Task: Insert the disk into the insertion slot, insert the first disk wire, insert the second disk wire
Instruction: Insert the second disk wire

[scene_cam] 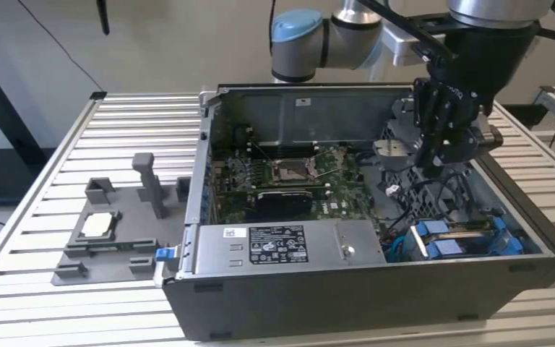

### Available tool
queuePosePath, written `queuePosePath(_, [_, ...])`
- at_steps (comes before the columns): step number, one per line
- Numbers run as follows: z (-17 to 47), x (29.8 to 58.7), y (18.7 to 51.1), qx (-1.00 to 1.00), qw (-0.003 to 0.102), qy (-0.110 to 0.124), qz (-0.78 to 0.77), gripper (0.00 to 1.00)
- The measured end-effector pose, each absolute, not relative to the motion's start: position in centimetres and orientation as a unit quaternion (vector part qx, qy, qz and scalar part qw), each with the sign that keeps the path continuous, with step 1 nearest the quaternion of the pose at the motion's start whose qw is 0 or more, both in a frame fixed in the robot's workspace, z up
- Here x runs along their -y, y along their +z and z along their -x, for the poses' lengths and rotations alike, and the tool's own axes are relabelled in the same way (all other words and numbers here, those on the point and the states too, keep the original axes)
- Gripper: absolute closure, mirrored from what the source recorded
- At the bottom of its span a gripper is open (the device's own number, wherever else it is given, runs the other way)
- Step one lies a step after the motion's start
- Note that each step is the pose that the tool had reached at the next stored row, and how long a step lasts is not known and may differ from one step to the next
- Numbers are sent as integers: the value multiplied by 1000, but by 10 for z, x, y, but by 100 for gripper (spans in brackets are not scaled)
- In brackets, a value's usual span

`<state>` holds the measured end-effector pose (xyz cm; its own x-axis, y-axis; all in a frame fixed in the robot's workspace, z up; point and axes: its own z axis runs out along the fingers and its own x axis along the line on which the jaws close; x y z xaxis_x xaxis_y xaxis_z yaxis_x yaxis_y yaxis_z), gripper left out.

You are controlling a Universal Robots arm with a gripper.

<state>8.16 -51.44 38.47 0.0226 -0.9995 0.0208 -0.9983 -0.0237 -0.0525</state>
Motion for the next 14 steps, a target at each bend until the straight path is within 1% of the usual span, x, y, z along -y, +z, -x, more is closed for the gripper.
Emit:
queuePosePath(3, [-82, 514, 384, -698, 9, -29, 716, 73])
queuePosePath(10, [-82, 514, 382, -697, 14, -34, 716, 73])
queuePosePath(14, [-82, 514, 382, -697, 15, -37, 716, 73])
